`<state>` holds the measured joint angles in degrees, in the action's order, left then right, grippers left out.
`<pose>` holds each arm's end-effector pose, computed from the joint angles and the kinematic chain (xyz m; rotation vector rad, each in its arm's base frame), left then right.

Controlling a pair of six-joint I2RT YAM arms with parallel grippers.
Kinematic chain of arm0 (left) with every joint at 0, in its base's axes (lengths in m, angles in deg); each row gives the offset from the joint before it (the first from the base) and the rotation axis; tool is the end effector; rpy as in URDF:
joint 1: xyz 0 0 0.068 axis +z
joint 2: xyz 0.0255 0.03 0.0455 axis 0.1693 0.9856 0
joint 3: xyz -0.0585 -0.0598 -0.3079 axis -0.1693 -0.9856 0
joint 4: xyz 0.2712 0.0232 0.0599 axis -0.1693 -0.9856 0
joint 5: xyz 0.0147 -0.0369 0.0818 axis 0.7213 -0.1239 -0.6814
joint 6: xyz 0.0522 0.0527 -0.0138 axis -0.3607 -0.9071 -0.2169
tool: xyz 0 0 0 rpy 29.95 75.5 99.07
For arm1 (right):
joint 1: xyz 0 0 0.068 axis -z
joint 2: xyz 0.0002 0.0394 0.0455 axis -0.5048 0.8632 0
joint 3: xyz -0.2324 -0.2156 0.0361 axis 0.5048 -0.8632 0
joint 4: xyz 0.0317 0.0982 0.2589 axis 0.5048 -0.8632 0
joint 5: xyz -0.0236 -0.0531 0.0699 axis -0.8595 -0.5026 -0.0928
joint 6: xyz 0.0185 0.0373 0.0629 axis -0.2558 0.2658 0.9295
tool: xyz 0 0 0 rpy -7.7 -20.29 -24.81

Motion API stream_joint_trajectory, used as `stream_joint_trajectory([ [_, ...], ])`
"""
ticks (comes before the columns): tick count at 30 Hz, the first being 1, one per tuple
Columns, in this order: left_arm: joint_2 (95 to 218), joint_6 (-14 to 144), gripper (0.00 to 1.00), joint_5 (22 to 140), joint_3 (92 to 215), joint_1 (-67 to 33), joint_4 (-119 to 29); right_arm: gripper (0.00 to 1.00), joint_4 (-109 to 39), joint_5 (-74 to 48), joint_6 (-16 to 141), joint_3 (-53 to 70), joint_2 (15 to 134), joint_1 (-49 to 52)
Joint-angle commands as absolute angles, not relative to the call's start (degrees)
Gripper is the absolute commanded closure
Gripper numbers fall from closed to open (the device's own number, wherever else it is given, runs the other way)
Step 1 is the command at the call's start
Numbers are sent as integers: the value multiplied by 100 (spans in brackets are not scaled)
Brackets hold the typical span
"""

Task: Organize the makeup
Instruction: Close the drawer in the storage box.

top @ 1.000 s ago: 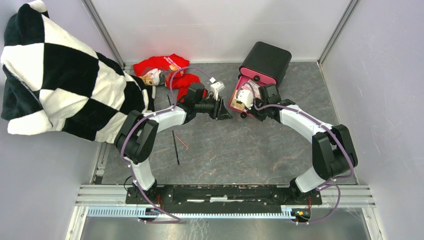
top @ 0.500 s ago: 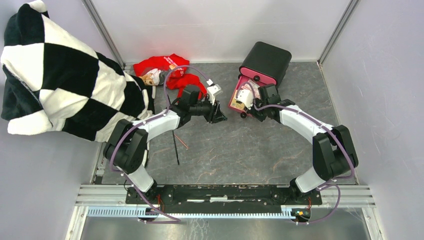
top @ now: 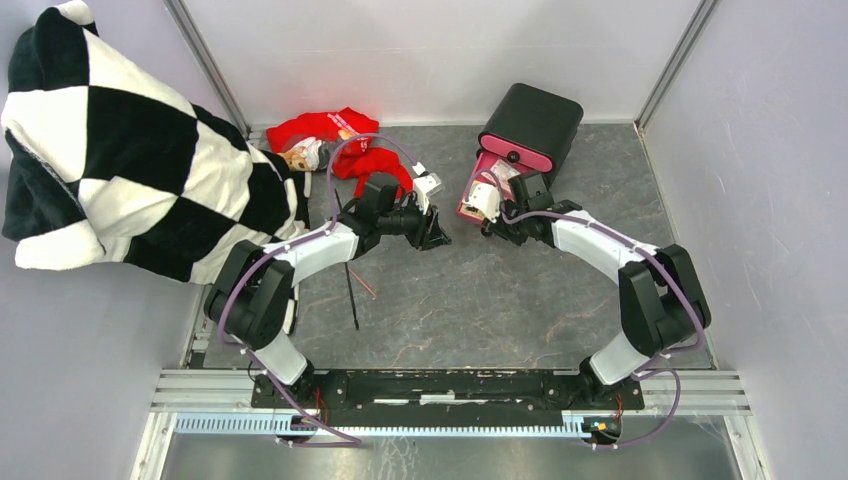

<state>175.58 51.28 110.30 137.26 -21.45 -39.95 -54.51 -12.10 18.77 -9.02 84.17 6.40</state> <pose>0.3168 -0.2373 0.2434 0.9857 1.9068 -0.9943 0.3272 0.1559 0.2254 -1.3047 2.0997 0.0973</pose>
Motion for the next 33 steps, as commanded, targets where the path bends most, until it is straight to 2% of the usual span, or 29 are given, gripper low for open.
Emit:
stream_joint_trajectory([
  [1, 17280, 4830, 56, 11026, 13706, -2110, -3967, 64, -5264, -1559, 1783, -910, 8503, 566],
  [4, 17265, 4812, 56, 11024, 13689, -2110, -3968, 71, -5248, -1626, 1778, -893, 8518, 545],
  [13, 17177, 4769, 56, 10979, 13647, -2106, -3977, 100, -5499, -1605, 2027, -442, 8383, 551],
  [33, 16992, 4766, 56, 10998, 13572, -2106, -3924, 100, -6230, -2066, 2733, 1009, 8838, 779],
])
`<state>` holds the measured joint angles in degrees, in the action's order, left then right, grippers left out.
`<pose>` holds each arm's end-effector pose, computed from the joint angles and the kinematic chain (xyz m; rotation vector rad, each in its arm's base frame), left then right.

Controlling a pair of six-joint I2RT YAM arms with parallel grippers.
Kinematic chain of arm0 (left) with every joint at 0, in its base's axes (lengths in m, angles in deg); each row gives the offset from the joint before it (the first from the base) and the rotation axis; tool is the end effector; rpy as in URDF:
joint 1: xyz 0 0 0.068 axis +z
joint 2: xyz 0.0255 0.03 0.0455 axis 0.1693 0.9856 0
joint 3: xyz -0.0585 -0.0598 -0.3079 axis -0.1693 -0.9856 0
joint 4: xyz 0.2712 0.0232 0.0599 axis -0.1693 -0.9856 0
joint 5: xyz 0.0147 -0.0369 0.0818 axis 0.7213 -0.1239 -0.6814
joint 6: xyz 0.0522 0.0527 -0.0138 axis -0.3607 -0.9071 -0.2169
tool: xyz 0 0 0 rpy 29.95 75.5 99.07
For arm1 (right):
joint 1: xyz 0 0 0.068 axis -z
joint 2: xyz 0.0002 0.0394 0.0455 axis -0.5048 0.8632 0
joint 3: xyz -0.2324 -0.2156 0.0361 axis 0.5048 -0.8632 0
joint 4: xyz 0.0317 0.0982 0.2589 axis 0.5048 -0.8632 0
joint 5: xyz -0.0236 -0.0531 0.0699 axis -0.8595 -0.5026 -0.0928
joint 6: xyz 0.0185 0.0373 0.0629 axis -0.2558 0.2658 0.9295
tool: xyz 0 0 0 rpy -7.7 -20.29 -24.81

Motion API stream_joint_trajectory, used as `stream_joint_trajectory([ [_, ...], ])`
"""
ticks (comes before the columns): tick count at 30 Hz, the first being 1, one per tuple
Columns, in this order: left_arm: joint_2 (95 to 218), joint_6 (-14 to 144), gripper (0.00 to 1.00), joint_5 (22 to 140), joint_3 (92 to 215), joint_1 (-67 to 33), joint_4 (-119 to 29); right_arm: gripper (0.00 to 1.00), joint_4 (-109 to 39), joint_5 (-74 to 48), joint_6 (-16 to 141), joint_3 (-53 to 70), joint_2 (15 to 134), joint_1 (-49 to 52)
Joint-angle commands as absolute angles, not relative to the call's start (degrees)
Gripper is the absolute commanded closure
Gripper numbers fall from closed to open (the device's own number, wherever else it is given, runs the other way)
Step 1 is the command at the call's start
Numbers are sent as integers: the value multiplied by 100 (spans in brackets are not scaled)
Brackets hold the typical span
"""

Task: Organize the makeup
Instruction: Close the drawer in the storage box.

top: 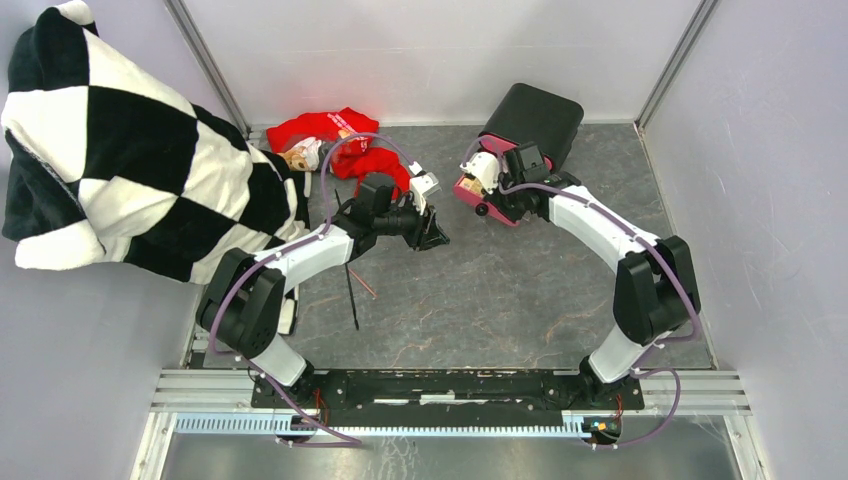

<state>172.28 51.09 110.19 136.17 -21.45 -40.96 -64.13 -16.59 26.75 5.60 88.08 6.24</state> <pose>0.3064 -0.2309 0.2559 0.9870 1.8833 -0.9878 0.3618 0.1671 0.2744 -1.1260 2.1908 0.0596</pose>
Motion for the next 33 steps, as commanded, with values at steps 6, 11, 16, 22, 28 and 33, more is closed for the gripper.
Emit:
stream_joint_trajectory([
  [6, 16974, 4780, 56, 11010, 13566, -2101, -3924, 100, -6265, -2065, 2624, 1212, 8991, 926],
  [11, 16969, 4777, 56, 11011, 13566, -2101, -3924, 100, -6272, -2066, 2434, 1415, 9130, 1027],
  [16, 16944, 4777, 56, 11001, 13566, -2101, -3941, 100, -6291, -2260, 2180, 1630, 9335, 1141],
  [22, 16963, 4764, 56, 10987, 13581, -2106, -3963, 100, -6204, -2423, 1907, 1920, 9628, 1283],
  [28, 16973, 4746, 56, 10985, 13600, -2102, -3995, 91, -6092, -2664, 1718, 2073, 9738, 1319],
  [33, 17015, 4729, 56, 10975, 13618, -2101, -4011, 79, -5981, -2893, 1599, 2081, 9731, 1323],
])
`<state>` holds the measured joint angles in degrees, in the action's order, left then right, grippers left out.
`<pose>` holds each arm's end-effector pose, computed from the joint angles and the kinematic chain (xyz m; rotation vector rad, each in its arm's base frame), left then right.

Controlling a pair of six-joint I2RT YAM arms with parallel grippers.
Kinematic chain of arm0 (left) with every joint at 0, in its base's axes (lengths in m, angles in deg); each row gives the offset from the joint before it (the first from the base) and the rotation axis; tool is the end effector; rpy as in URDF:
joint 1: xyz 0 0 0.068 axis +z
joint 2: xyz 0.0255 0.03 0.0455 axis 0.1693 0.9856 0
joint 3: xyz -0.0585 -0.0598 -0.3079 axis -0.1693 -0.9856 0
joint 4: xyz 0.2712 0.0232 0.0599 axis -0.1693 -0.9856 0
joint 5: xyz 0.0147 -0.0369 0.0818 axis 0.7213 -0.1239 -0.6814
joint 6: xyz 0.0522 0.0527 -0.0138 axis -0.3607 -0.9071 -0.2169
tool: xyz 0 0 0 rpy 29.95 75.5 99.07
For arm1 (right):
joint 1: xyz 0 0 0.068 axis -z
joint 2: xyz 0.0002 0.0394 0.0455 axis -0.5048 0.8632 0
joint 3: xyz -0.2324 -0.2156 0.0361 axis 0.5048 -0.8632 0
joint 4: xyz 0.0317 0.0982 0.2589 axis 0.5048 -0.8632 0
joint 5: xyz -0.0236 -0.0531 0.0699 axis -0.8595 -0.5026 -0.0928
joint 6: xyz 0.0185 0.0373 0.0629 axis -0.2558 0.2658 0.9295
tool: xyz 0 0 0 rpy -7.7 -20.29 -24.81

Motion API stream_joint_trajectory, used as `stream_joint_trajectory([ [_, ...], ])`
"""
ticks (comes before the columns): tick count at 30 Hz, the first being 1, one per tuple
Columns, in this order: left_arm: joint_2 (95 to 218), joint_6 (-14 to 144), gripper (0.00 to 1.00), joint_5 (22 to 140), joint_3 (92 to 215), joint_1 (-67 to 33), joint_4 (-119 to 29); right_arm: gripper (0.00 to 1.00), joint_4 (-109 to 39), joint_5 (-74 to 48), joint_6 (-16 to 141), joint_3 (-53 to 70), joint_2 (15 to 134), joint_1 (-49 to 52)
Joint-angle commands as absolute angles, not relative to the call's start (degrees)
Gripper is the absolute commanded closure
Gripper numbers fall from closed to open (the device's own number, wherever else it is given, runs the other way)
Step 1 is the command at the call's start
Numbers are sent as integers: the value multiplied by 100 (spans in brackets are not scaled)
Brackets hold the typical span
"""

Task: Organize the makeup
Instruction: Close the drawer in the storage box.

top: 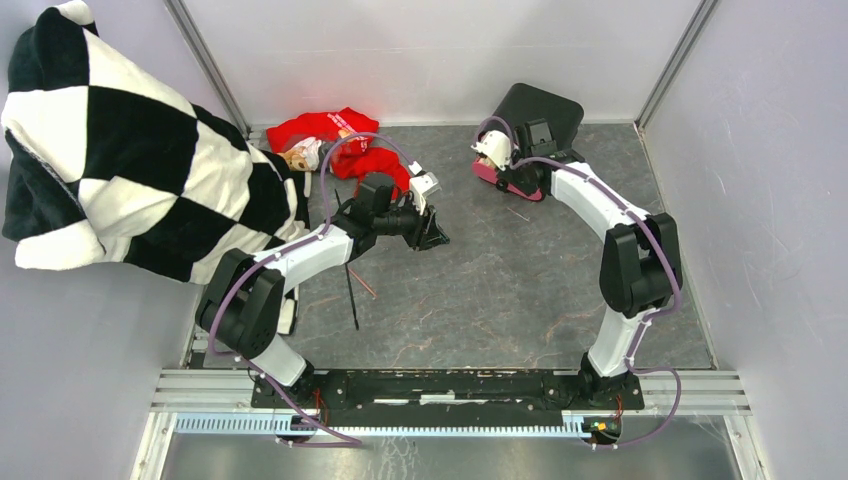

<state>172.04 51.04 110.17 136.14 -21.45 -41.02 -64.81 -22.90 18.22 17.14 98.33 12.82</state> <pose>0.3058 -0.2305 0.2571 0.9875 1.8801 -0.9866 0.4350 0.1349 0.2716 -1.1211 2.1945 -0.1914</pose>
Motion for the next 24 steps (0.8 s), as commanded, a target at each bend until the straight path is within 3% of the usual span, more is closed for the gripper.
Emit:
stream_joint_trajectory([
  [1, 17024, 4722, 56, 10972, 13626, -2101, -4012, 76, -5963, -2921, 1574, 2064, 9717, 1324],
  [11, 17035, 4666, 53, 10929, 13653, -2101, -4056, 55, -5916, -1977, 1511, 1161, 9014, 1199],
  [18, 16994, 4630, 36, 10764, 13654, -2092, -4065, 53, -5802, -1689, 1357, 510, 8795, 1049],
  [24, 16883, 4574, 23, 10475, 13651, -2084, -4086, 55, -5799, -2010, 1246, 708, 9253, 1044],
])
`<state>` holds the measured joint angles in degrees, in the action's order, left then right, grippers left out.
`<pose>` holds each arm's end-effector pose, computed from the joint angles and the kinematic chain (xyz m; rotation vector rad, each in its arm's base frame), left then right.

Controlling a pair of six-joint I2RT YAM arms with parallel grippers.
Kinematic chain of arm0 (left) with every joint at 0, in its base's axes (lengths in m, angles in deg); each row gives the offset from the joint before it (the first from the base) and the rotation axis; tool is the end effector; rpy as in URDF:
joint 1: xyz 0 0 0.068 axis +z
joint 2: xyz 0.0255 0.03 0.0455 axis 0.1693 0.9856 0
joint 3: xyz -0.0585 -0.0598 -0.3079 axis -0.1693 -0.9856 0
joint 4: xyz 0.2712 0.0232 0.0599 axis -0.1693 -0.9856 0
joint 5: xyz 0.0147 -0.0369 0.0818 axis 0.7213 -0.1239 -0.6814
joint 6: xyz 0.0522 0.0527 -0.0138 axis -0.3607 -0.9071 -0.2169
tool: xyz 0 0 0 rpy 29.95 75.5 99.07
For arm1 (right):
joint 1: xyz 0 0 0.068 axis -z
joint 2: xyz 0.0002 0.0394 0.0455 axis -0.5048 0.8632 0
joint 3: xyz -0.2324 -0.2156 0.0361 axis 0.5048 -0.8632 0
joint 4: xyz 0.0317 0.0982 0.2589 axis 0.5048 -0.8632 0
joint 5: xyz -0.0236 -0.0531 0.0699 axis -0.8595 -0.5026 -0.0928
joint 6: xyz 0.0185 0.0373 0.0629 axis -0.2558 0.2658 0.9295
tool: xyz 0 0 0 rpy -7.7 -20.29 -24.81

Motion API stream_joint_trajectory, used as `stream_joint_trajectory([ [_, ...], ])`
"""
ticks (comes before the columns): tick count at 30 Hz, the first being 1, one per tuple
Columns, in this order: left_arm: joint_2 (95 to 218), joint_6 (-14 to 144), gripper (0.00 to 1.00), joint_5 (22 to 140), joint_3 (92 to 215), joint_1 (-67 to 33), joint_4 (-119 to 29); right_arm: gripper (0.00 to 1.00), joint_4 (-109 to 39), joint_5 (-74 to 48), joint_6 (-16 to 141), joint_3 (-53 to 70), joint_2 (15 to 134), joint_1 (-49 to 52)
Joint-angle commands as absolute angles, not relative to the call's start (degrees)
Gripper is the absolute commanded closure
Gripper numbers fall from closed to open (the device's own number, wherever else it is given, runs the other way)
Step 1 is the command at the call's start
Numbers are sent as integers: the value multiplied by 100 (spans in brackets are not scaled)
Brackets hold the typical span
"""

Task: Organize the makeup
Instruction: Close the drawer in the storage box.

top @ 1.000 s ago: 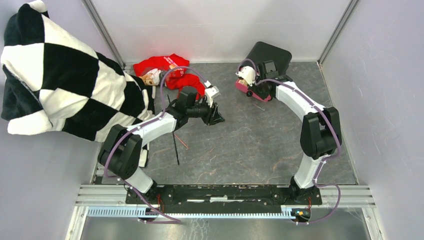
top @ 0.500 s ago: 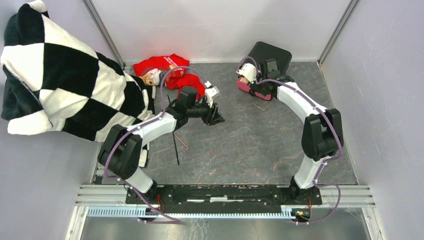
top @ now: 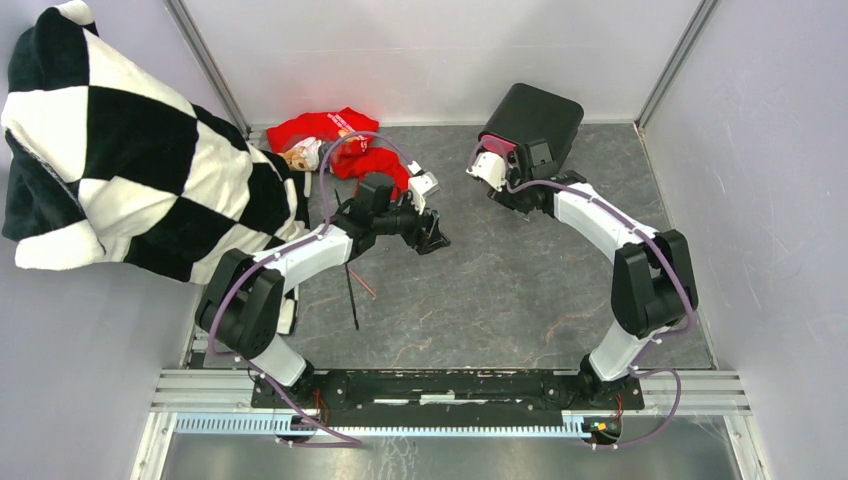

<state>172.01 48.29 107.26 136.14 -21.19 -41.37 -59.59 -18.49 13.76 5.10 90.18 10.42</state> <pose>0.3092 -0.2274 0.2557 0.9959 1.8736 -0.9035 0.3858 0.1426 0.2640 -1.2647 2.0803 -0.1184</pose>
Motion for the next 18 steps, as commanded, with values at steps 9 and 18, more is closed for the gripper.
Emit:
stream_joint_trajectory([
  [9, 16704, 4536, 9, 10121, 13612, -2027, -4125, 56, -5662, -2716, 1184, 1451, 9885, 1079],
  [18, 16641, 4535, 3, 10018, 13625, -1953, -4192, 54, -5206, -3259, 1042, 1592, 10034, 1104],
])
